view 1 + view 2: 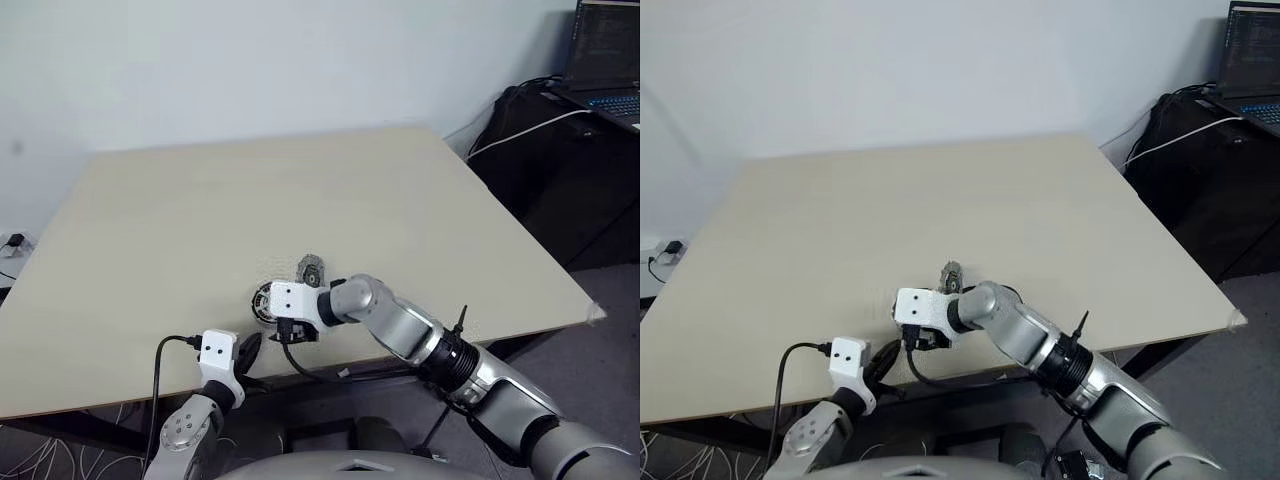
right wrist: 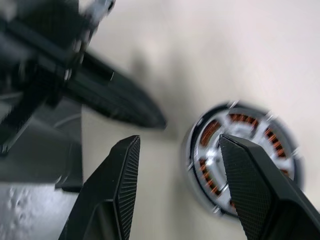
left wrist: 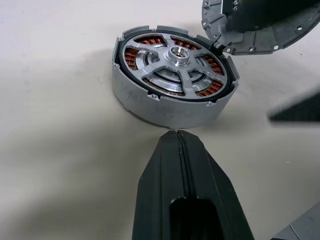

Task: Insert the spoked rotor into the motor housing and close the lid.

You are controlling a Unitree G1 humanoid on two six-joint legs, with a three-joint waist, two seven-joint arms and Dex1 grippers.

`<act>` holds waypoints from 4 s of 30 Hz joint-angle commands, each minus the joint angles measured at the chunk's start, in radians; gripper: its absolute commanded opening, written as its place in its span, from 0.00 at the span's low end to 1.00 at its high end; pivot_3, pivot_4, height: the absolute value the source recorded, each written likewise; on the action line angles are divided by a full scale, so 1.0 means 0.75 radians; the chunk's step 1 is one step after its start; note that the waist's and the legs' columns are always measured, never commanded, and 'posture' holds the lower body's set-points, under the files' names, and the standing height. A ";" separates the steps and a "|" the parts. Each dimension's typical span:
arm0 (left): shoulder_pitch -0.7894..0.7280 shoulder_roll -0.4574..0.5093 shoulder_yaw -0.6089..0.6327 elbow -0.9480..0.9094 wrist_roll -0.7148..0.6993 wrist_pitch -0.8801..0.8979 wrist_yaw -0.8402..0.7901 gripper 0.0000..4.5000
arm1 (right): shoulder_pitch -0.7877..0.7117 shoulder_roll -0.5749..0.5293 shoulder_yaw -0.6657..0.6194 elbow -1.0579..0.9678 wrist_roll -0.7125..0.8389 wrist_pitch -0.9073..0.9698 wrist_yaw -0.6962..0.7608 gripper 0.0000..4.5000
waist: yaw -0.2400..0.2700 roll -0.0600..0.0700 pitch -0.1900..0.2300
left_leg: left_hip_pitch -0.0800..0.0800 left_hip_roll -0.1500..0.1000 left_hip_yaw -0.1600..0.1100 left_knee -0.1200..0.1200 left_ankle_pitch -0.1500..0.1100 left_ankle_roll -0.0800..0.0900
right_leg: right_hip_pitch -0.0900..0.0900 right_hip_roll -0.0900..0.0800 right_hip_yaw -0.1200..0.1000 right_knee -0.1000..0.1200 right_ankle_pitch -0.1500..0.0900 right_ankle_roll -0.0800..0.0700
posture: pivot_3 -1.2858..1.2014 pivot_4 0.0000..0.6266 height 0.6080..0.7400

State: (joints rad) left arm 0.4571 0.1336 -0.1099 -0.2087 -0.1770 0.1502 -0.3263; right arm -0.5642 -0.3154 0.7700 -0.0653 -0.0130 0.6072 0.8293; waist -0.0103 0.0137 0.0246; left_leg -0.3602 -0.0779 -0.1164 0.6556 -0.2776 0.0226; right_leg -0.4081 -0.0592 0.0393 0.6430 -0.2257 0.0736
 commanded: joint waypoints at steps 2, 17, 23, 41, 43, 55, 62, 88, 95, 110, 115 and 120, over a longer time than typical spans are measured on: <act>-0.018 -0.011 -0.016 -0.015 -0.007 -0.012 -0.007 0.00 | 0.018 0.045 -0.134 -0.059 0.053 -0.086 -0.013 0.60 | 0.001 -0.001 0.000 | 0.000 0.000 0.000 0.000 0.000 0.000 | 0.000 0.000 0.000 0.000 0.000 0.000 | 0.52 0.00 1.00; -0.039 -0.042 -0.033 -0.029 -0.027 0.042 -0.005 0.00 | 0.208 0.071 -0.790 -0.249 -0.091 0.005 -0.683 0.04 | 0.023 -0.003 -0.001 | -0.001 -0.002 0.000 -0.001 -0.001 0.001 | 0.000 -0.001 0.001 -0.001 0.003 -0.006 | 0.52 0.00 1.00; -0.046 -0.038 -0.036 -0.038 -0.028 0.063 -0.016 0.00 | 0.442 -0.107 -0.702 -0.345 -0.098 0.118 -0.556 0.01 | 0.020 -0.002 0.000 | -0.001 0.001 0.003 -0.001 0.000 0.001 | 0.003 0.000 0.003 0.000 -0.002 -0.002 | 0.52 0.00 1.00; -0.056 -0.037 -0.029 -0.042 -0.032 0.072 -0.014 0.00 | 0.445 0.187 -0.652 -0.035 -0.081 -0.082 -0.670 0.01 | 0.002 -0.010 0.015 | 0.009 0.001 0.002 -0.001 -0.001 0.001 | 0.011 0.000 0.002 -0.002 -0.005 -0.006 | 0.52 0.00 1.00; -0.055 -0.039 -0.025 -0.040 -0.035 0.070 -0.013 0.00 | 0.432 0.200 -0.642 -0.030 -0.072 -0.093 -0.655 0.01 | 0.001 -0.009 0.016 | 0.009 0.001 0.002 -0.001 -0.001 0.001 | 0.011 0.000 0.002 -0.002 -0.005 -0.006 | 0.52 0.00 1.00; -0.072 -0.044 -0.018 0.006 -0.045 0.051 -0.010 0.00 | 0.372 0.239 -0.619 -0.131 0.094 0.003 -0.455 0.01 | -0.001 -0.009 0.017 | 0.009 0.001 0.002 -0.001 -0.001 0.001 | 0.011 0.000 0.002 -0.002 -0.005 -0.006 | 0.52 0.00 1.00; -0.080 -0.040 -0.018 0.022 -0.036 0.044 -0.008 0.00 | 0.310 0.275 -0.555 -0.108 0.109 0.011 -0.421 0.01 | -0.001 -0.008 0.017 | 0.009 0.001 0.001 -0.001 -0.001 0.001 | 0.010 0.000 0.001 -0.001 -0.004 -0.005 | 0.52 0.00 1.00; -0.049 -0.031 -0.012 -0.002 -0.033 0.041 0.016 0.00 | 0.201 0.431 -0.424 0.383 0.071 -0.132 -0.387 0.01 | -0.003 -0.008 0.017 | 0.009 0.001 0.001 -0.002 -0.002 -0.001 | 0.010 0.001 0.001 -0.001 -0.002 -0.001 | 0.52 0.00 1.00; -0.054 -0.030 -0.010 0.014 -0.035 0.030 0.009 0.00 | 0.157 0.467 -0.449 0.500 0.056 -0.180 -0.420 0.01 | -0.005 -0.007 0.017 | 0.009 0.001 0.001 -0.002 -0.001 -0.001 | 0.009 0.001 0.001 -0.001 -0.002 -0.001 | 0.52 0.00 1.00; -0.058 -0.031 -0.005 0.035 -0.042 0.008 -0.003 0.00 | 0.211 0.417 -0.535 0.247 0.173 -0.309 -0.290 0.20 | -0.005 -0.006 0.017 | 0.009 0.000 0.001 -0.003 -0.001 0.000 | 0.009 0.001 0.001 -0.001 -0.002 -0.001 | 0.52 0.00 1.00; -0.066 -0.031 -0.007 0.040 -0.040 0.009 -0.010 0.00 | 0.198 0.351 -0.548 0.214 0.178 -0.350 -0.223 0.57 | -0.005 -0.006 0.017 | 0.009 0.001 0.001 -0.003 -0.001 0.000 | 0.009 0.001 0.001 -0.001 -0.002 -0.001 | 0.52 0.00 1.00; -0.068 -0.030 -0.006 0.035 -0.040 0.010 -0.009 0.00 | 0.202 0.271 -0.487 0.272 0.145 -0.485 -0.094 0.93 | -0.003 -0.006 0.017 | 0.009 0.000 0.001 -0.003 0.000 0.001 | 0.009 0.001 0.001 -0.001 -0.002 -0.001 | 0.52 0.00 1.00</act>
State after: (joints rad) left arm 0.4164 0.1107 -0.1191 -0.1656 -0.2017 0.1794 -0.3284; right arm -0.4002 -0.1071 0.3894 0.1446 0.1011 0.3064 0.7215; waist -0.0129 0.0089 0.0375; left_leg -0.3532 -0.0775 -0.1158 0.6533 -0.2779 0.0231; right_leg -0.4013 -0.0586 0.0400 0.6423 -0.2271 0.0729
